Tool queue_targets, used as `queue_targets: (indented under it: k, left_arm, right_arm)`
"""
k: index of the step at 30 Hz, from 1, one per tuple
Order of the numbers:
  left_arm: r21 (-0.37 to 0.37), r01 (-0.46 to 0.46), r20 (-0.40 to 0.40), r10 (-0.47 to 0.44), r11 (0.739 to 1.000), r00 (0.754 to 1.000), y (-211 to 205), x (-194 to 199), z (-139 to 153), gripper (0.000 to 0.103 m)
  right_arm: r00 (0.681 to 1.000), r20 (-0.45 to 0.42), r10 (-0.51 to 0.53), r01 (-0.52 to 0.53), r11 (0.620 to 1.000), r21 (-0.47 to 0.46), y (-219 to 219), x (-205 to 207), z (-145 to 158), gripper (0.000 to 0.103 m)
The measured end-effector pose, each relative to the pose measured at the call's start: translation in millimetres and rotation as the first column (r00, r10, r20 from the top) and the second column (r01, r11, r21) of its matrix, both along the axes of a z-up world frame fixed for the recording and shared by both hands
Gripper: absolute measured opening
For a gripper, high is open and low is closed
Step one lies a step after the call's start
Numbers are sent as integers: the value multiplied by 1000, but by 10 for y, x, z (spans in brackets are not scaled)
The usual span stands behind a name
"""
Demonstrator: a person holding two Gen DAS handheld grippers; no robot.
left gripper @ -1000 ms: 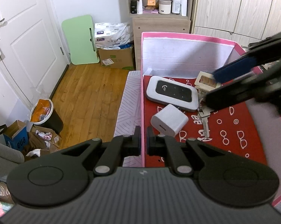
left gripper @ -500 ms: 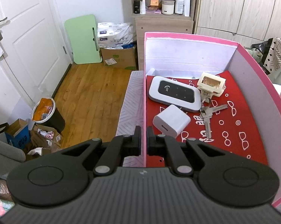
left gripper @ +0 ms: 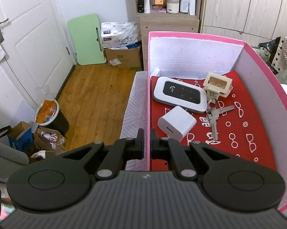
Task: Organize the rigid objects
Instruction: 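Move the right tool toward the yellow star on the table, then grasp the yellow star with the right tool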
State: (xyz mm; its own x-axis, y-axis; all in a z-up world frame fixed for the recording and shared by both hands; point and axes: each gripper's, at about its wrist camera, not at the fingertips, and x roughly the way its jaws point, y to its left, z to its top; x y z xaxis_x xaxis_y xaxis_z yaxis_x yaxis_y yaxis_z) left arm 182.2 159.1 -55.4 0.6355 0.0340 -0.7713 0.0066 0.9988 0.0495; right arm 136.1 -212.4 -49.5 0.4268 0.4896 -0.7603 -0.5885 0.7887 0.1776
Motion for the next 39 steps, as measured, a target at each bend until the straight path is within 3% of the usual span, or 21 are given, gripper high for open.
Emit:
queue_targets:
  k: [6, 11, 14, 22, 25, 28, 32, 39]
  left_arm:
    - [-1, 2, 13, -2, 1000, 1000, 10, -21, 11, 5]
    - [7, 2, 18, -2, 1000, 1000, 2, -22, 14, 5]
    - [10, 0, 13, 0, 1000, 1000, -6, -11, 16, 5]
    - [24, 24, 33, -25, 999, 999, -22, -40, 17, 5]
    - [36, 24, 37, -25, 999, 999, -31, -42, 23, 5]
    - [32, 39, 24, -40, 999, 999, -33, -27, 20, 5]
    - [22, 54, 16, -54, 998, 998, -21, -9, 17, 5]
    - [16, 60, 15, -61, 998, 998, -25, -14, 10, 5]
  right_arm:
    - [998, -43, -54, 54, 999, 3, -160, -200, -251, 59]
    - [999, -37, -16, 16, 1000, 6, -51, -254, -375, 59]
    - [999, -13, 42, -42, 999, -23, 95, -311, -420, 59]
    - [999, -19, -48, 45, 992, -120, 249, -174, -570, 59]
    - [999, 47, -24, 31, 984, -176, 379, -205, -623, 60]
    - [999, 40, 2, 5, 986, -168, 401, -192, -602, 53]
    - [999, 53, 9, 0, 986, -169, 408, -168, -579, 52]
    - [997, 57, -50, 54, 995, -81, 351, -62, -488, 52]
